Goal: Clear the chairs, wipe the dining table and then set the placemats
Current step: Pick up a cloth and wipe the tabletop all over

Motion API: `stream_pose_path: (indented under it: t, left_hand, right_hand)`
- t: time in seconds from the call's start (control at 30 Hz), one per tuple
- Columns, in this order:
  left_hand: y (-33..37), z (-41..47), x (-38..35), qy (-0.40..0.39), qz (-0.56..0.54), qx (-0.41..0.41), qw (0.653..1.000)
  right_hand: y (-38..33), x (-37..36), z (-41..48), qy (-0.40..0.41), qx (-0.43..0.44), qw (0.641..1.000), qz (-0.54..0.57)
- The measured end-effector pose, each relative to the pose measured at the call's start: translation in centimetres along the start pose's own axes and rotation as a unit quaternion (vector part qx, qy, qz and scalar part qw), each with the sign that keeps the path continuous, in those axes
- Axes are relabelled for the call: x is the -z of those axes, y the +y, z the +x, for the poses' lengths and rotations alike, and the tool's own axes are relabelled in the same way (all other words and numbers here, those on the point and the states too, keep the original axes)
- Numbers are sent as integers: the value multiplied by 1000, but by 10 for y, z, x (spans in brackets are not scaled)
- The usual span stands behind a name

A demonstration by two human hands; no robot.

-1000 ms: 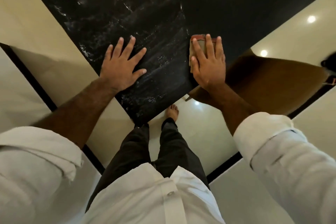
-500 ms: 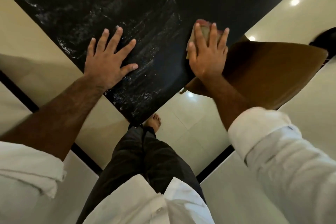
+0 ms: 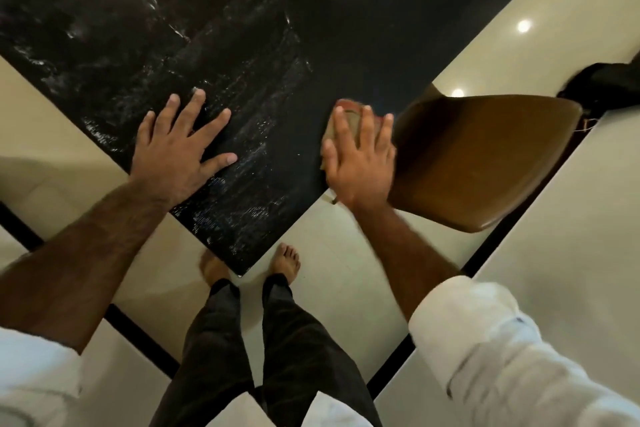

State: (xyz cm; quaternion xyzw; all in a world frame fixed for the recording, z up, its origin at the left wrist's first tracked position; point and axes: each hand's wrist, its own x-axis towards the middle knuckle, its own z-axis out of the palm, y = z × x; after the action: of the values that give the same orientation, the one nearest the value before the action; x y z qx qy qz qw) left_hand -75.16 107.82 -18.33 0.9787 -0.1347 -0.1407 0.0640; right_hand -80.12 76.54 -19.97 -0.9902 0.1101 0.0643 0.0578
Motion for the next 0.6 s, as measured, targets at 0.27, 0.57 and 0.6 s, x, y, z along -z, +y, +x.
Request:
stream_pose_path:
  t: [0.27,0.57,0.6]
  left_hand:
    - [-8,-1,0,-19,12,-13,1000]
    - [-13,-8,12,-43,27,-11,999]
    - [-17,-12,11,-45,27,-4,999]
  right_hand:
    - [-28,-1,71,22,-17,1000,-15]
    - [-52,-10,-81,-84,133,987,-14]
    - [-42,-8,-72,-82,122,989,-21]
